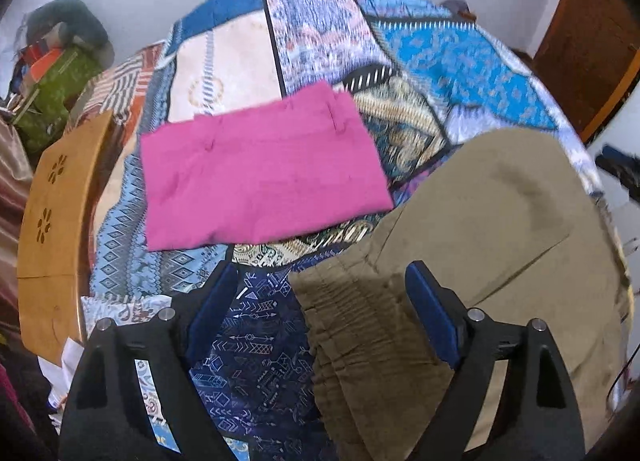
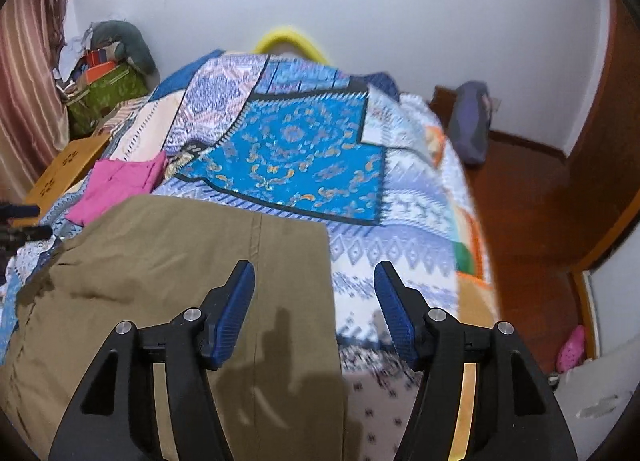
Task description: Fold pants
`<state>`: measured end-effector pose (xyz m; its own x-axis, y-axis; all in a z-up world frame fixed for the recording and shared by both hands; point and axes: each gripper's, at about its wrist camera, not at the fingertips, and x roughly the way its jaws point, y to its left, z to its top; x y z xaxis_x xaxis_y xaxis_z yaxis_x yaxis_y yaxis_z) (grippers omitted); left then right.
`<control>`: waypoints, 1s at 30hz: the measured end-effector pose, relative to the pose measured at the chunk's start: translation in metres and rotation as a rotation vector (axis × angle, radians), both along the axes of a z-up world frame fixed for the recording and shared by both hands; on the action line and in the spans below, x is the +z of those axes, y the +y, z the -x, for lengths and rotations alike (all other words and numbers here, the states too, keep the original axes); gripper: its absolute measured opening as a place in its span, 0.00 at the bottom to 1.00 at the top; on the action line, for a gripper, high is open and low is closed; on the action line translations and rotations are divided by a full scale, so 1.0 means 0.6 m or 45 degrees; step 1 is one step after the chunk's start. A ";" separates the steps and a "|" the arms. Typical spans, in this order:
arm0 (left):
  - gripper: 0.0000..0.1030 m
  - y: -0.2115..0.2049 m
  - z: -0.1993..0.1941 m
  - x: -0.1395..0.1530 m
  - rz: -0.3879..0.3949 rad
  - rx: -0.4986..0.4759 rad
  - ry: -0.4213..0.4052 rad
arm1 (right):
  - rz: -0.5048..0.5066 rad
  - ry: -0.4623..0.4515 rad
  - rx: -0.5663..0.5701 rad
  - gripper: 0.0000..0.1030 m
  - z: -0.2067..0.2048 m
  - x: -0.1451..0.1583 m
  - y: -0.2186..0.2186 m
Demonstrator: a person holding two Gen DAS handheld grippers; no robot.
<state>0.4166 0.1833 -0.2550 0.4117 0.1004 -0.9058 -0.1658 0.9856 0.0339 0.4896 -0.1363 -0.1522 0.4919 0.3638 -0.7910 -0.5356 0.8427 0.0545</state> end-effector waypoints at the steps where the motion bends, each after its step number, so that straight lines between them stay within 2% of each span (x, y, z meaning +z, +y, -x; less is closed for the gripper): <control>1: 0.84 0.000 -0.002 -0.009 -0.009 -0.003 0.013 | 0.006 0.016 0.003 0.57 -0.009 -0.008 0.004; 4: 0.84 0.005 -0.010 -0.034 0.012 -0.005 0.035 | -0.006 0.072 0.013 0.57 -0.041 -0.030 0.016; 10: 0.85 0.011 -0.024 -0.063 0.128 0.017 0.036 | -0.038 0.248 0.033 0.57 -0.091 -0.085 0.039; 13: 0.85 0.011 -0.027 -0.070 0.154 0.012 0.027 | -0.071 0.241 0.034 0.55 -0.088 -0.092 0.042; 14: 0.84 0.012 -0.027 -0.071 0.164 0.010 0.024 | -0.086 0.246 0.041 0.47 -0.087 -0.092 0.041; 15: 0.78 0.012 -0.028 -0.071 0.181 0.004 0.023 | -0.109 0.260 0.047 0.41 -0.087 -0.091 0.041; 16: 0.67 0.013 -0.028 -0.069 0.213 -0.006 0.018 | -0.113 0.262 0.040 0.29 -0.084 -0.091 0.042; 17: 0.63 0.013 -0.027 -0.067 0.234 -0.009 0.019 | -0.079 0.238 0.028 0.20 -0.082 -0.091 0.045; 19: 0.56 0.007 -0.023 -0.057 0.177 0.003 -0.001 | -0.019 0.191 0.050 0.13 -0.075 -0.090 0.053; 22: 0.53 -0.014 -0.015 -0.030 0.016 -0.032 -0.062 | 0.041 0.109 0.059 0.11 -0.059 -0.078 0.061; 25: 0.52 -0.027 -0.011 -0.001 -0.086 -0.058 -0.107 | 0.137 0.025 0.096 0.10 -0.042 -0.066 0.063; 30: 0.51 -0.033 -0.014 0.053 -0.131 -0.074 -0.173 | 0.136 -0.067 0.051 0.10 -0.037 -0.027 0.046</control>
<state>0.4250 0.1635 -0.2230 0.5372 0.1626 -0.8277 -0.1189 0.9861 0.1165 0.5117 -0.1088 -0.1684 0.5201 0.2992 -0.8000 -0.5689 0.8200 -0.0632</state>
